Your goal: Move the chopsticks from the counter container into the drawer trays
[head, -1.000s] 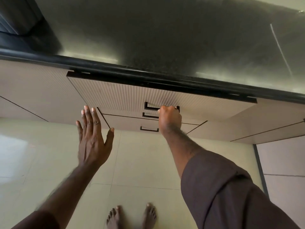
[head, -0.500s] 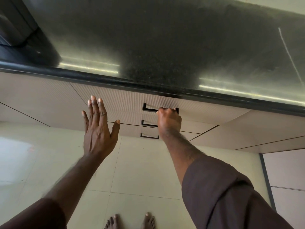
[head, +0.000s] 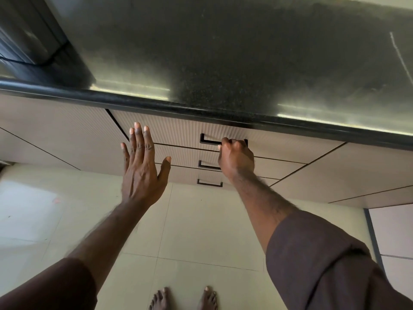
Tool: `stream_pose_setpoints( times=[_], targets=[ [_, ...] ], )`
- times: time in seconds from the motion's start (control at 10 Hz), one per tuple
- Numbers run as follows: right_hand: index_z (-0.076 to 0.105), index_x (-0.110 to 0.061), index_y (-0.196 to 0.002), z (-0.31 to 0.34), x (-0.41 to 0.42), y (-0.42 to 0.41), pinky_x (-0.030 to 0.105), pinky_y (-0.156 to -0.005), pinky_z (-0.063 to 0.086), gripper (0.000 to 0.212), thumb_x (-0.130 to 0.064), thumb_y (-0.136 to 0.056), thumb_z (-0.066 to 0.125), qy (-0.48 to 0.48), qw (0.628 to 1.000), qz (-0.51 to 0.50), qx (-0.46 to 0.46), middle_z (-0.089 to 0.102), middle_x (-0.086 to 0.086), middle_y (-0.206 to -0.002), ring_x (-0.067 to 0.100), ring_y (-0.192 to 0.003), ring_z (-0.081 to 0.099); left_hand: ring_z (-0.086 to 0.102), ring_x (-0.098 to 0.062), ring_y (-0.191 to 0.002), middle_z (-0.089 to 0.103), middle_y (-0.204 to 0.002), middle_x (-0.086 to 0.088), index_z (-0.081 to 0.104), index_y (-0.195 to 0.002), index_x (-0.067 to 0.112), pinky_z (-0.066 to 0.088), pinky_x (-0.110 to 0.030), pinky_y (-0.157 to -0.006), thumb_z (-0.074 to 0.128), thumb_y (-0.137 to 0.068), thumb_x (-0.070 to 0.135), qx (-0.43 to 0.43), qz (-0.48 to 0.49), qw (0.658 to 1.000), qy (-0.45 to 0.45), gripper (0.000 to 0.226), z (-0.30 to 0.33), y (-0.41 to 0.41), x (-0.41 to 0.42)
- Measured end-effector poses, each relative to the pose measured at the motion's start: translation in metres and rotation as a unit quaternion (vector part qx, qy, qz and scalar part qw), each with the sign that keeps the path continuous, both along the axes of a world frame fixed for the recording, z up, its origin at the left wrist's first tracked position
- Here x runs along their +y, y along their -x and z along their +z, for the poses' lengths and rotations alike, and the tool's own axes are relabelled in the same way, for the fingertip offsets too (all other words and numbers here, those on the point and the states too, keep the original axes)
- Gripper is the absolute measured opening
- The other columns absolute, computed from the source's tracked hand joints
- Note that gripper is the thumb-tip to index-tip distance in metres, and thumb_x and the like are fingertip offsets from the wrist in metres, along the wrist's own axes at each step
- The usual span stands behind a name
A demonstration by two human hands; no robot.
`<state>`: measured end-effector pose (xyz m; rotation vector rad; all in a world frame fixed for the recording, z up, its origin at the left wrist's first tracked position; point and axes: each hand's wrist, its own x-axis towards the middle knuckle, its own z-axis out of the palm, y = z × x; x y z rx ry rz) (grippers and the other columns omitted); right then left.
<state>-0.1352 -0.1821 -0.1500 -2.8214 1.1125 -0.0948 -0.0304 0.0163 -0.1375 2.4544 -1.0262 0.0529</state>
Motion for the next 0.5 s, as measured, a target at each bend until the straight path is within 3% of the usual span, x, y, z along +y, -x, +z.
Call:
stream_pose_setpoints(
  times=[0.1, 0.3, 0.5],
  targets=[
    [0.061, -0.011, -0.116, 0.006, 0.006, 0.012, 0.034, -0.070, 0.059, 0.034, -0.022, -0.085, 0.069, 0.023, 0.999, 0.023, -0.043, 0.072, 0.007, -0.094, 0.022, -0.085, 0.067, -0.010, -0.028, -0.150, -0.016, -0.159, -0.008, -0.006, -0.152, 0.008, -0.005, -0.047, -0.121, 0.039, -0.097, 0.040, -0.002, -0.009, 1.000, -0.002, 0.078, 0.007, 0.007, 0.003],
    [0.068, -0.010, -0.104, 0.042, 0.016, 0.031, 0.025, -0.057, 0.046, 0.026, -0.031, -0.090, 0.063, 0.042, 0.991, 0.025, -0.123, 0.071, 0.004, -0.076, 0.017, -0.065, 0.061, -0.012, -0.026, -0.149, -0.013, -0.159, -0.010, -0.005, -0.152, 0.008, -0.001, -0.051, -0.121, 0.040, -0.097, 0.039, -0.016, -0.031, 0.999, 0.004, 0.077, 0.033, 0.017, 0.003],
    [0.068, -0.009, -0.090, 0.103, 0.021, 0.042, 0.027, -0.051, 0.048, 0.022, -0.030, -0.091, 0.062, 0.068, 0.976, 0.047, -0.200, 0.064, 0.003, -0.065, 0.015, -0.051, 0.049, -0.017, -0.021, -0.149, -0.016, -0.161, -0.008, -0.009, -0.153, 0.012, -0.004, -0.046, -0.121, 0.040, -0.096, 0.040, -0.060, -0.066, 0.995, 0.037, 0.080, 0.083, 0.026, 0.000]
  ],
)
